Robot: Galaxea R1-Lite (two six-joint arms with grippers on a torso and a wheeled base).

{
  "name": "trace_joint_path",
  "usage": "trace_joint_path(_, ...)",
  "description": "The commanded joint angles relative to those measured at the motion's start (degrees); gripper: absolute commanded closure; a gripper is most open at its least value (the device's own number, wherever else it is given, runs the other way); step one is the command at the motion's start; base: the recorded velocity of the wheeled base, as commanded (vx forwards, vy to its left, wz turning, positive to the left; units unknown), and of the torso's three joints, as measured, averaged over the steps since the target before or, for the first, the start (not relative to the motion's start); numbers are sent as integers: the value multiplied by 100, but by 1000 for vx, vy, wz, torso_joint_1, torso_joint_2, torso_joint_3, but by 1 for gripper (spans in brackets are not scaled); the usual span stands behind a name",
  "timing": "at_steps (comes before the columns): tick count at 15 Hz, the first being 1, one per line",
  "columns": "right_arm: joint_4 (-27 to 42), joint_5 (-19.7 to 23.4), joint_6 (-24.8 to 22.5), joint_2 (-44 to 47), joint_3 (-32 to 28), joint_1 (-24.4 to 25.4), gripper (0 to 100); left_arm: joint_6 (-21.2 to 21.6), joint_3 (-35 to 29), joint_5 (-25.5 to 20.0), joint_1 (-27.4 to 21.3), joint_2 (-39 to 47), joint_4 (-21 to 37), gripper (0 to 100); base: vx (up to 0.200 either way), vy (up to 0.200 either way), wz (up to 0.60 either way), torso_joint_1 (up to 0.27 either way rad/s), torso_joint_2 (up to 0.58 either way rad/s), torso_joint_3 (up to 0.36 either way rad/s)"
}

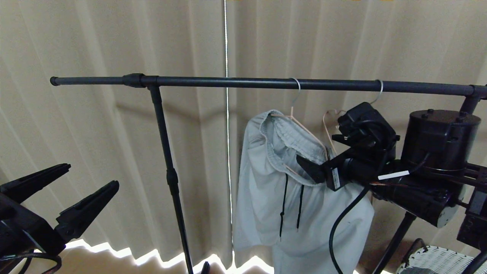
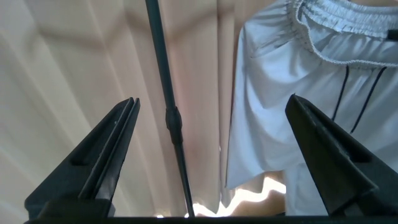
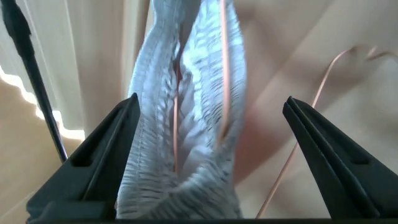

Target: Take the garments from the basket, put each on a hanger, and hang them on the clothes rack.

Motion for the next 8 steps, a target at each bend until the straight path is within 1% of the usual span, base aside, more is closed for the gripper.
trace_joint_path(1,8,31,-1,-271,9,-39,0,-1,1,1,0,9,-3,0,0,0,0,0,0,0)
trace_joint_path(3,8,23,-10,-614,53,-303,0,-1,1,1,9,0,-3,0,0,0,0,0,0,0)
trace_joint_path(6,17,23,-19,-1062,247,-540,0,-1,1,1,9,-9,-3,0,0,0,0,0,0,0)
trace_joint_path(8,26,23,-36,-1422,537,-725,0,-1,1,1,9,-9,-3,0,0,0,0,0,0,0)
